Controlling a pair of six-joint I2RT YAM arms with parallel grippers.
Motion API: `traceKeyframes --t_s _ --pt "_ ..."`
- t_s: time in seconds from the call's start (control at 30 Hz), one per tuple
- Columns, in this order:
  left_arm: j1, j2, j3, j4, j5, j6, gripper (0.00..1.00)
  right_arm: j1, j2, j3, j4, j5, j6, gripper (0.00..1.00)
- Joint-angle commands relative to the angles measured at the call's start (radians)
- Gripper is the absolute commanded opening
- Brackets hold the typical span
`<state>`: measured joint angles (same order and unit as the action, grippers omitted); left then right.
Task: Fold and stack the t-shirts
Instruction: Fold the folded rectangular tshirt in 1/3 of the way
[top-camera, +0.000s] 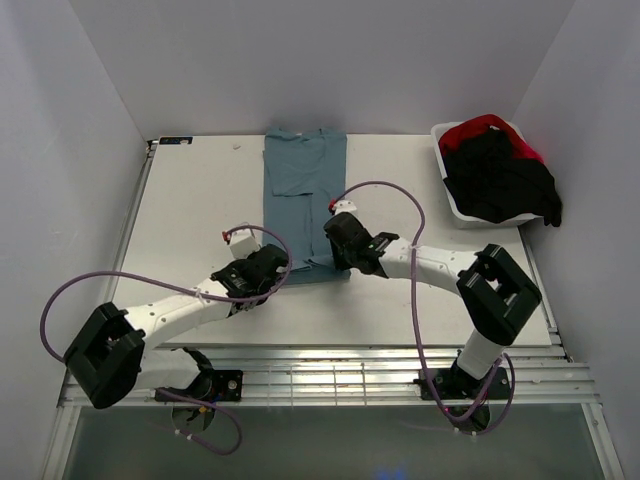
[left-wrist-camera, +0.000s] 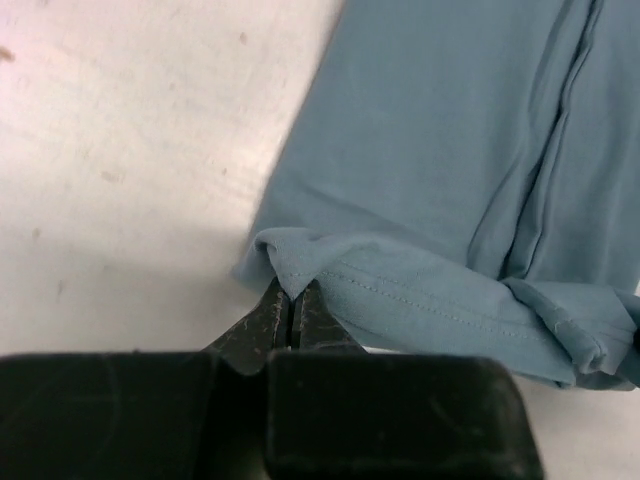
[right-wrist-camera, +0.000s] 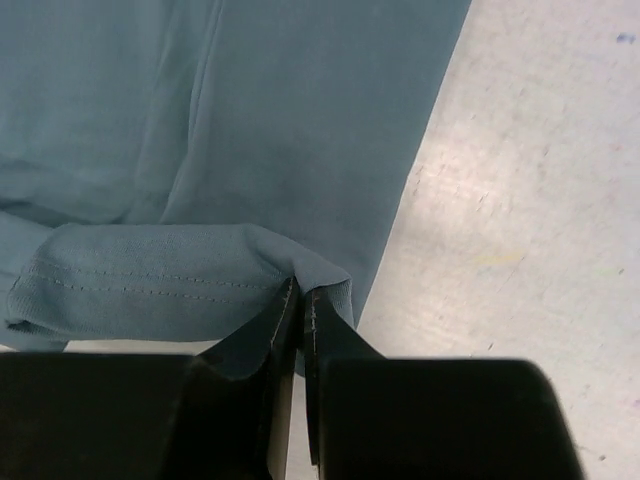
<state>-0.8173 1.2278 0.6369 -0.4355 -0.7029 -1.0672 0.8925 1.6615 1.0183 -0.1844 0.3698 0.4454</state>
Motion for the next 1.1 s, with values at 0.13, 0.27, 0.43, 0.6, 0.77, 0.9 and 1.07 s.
traceKeyframes --t_s 0.13,0.27,0.43,0.6,0.77,0.9,1.07 --pt "0.141 0.165 0.139 0.308 0.098 0.307 0.00 -0.098 0.125 0.216 0.010 -0.026 -0.123 0.08" --pt "0.193 0.291 0.225 0.378 0.160 0.383 0.00 -0.145 0.201 0.333 -0.001 -0.054 -0.162 0.08" --pt "0.280 0.419 0.309 0.419 0.200 0.449 0.00 -0.202 0.309 0.491 -0.032 -0.083 -0.207 0.08" --pt "0.343 0.489 0.380 0.471 0.244 0.493 0.00 -0.247 0.388 0.586 -0.055 -0.098 -0.228 0.08" --pt "0.372 0.568 0.438 0.494 0.275 0.509 0.00 -0.283 0.452 0.657 -0.072 -0.121 -0.241 0.08" --pt "0.383 0.599 0.475 0.503 0.296 0.512 0.00 -0.297 0.471 0.671 -0.078 -0.124 -0.246 0.08" --pt "0.385 0.642 0.524 0.504 0.298 0.521 0.00 -0.316 0.484 0.692 -0.079 -0.135 -0.255 0.08"
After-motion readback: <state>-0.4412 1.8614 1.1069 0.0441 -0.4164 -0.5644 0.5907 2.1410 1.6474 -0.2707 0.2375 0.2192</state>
